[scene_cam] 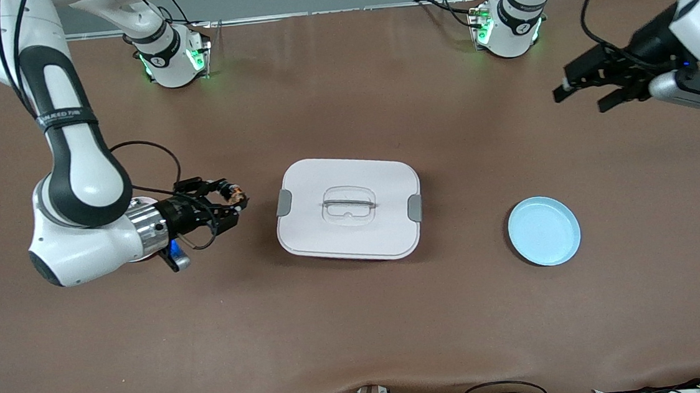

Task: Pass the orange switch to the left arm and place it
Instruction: 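Lift the switch over the white box while the left gripper approaches, then grasp the switch with the left gripper from the right gripper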

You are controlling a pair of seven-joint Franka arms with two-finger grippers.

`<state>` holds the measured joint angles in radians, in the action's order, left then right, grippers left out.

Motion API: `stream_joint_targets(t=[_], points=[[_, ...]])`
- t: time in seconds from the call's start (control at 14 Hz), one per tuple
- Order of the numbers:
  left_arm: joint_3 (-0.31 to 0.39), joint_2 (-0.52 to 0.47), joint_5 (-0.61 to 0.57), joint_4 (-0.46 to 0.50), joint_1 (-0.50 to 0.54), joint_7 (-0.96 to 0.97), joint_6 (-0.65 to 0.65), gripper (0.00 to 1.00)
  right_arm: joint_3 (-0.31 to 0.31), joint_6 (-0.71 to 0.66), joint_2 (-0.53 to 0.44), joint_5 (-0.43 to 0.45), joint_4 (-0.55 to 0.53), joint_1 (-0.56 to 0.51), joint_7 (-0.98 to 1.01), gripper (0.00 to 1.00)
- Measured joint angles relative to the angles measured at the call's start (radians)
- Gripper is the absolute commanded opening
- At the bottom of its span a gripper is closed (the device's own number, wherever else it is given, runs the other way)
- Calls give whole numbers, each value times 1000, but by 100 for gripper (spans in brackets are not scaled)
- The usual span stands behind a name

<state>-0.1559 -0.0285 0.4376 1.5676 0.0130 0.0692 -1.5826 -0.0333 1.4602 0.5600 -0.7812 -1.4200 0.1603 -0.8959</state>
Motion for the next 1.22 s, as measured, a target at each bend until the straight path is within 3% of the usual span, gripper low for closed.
stream_joint_targets(t=[0.36,0.64,1.0,1.22], points=[[-89,55,158,1,-4,5,-99,100,0,24,-3,-95,80,78,-229,0],[-145,107,208,1,-19,92,-189,100,-1,97,-3,-135,118,144,-362,0],[-155,150,263,1,-68,212,-231,100,-3,268,-4,-144,144,257,-531,0],[-155,209,363,4,-81,234,-247,100,-3,408,-2,-146,144,340,-635,0]])
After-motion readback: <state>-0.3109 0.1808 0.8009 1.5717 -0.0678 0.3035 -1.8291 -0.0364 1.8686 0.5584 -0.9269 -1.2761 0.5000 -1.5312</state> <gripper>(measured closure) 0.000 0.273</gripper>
